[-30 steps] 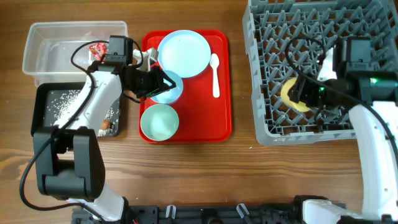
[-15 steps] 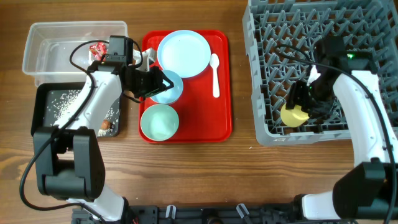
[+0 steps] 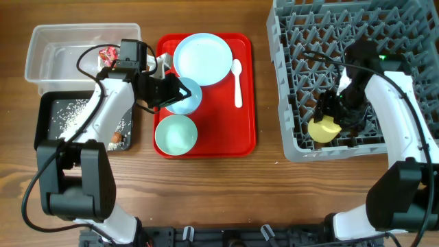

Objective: Sort waste into correct bins and load items into the dishwasher rack
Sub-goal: 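Place the yellow cup upside down in the rack with right gripper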

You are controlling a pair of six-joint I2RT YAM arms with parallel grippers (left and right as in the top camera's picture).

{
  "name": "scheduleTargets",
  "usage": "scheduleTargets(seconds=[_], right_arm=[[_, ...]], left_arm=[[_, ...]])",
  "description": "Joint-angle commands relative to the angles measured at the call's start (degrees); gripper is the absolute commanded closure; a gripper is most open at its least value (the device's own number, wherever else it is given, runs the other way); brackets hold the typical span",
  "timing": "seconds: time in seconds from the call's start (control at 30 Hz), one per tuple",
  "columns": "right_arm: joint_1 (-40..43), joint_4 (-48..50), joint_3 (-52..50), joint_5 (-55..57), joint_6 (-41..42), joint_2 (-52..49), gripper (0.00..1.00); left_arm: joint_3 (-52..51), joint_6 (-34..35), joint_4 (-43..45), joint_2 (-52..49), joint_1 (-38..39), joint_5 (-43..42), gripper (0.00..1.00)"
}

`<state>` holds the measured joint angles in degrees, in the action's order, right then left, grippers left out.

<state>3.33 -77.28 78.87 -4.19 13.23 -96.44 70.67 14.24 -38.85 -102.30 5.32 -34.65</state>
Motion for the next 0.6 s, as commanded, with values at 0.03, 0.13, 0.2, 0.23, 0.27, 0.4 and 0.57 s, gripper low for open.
scheduleTargets(seconds=[0.03, 0.13, 0.2, 0.23, 0.27, 0.4, 0.57], right_arm=[[0.3, 0.2, 0.7, -1.0, -1.2, -0.5, 0.05], [0.3, 0.3, 0.7, -1.0, -1.2, -0.5, 0.01], [0.3, 0.5, 0.8, -1.0, -1.2, -0.4, 0.00], [0.3, 0.4, 1.4, -1.0, -1.3, -0.3, 0.00], [0.3, 0.2, 1.8, -1.0, -1.3, -0.2, 0.01], [0.3, -1.2, 6.4, -1.0, -1.5, 0.6, 0.00], [0.0, -4.0, 18.5, -5.7, -5.2, 2.6, 0.03]], left_arm=[[0.6, -0.5, -0.1, 1.2, -0.2, 0.9, 0.72], [0.6, -0.5, -0.1, 1.2, -0.2, 0.9, 0.72], [0.6, -0.5, -0.2, 1.2, -0.2, 0.9, 0.72], [0.6, -0.5, -0.5, 1.2, -0.2, 1.2, 0.72], [0.6, -0.5, -0.7, 1.2, -0.2, 1.4, 0.72], [0.6, -0.6, -0.9, 1.2, -0.2, 2.5, 0.75], [1.6, -0.6, -2.0, 2.2, -0.3, 7.6, 0.76]])
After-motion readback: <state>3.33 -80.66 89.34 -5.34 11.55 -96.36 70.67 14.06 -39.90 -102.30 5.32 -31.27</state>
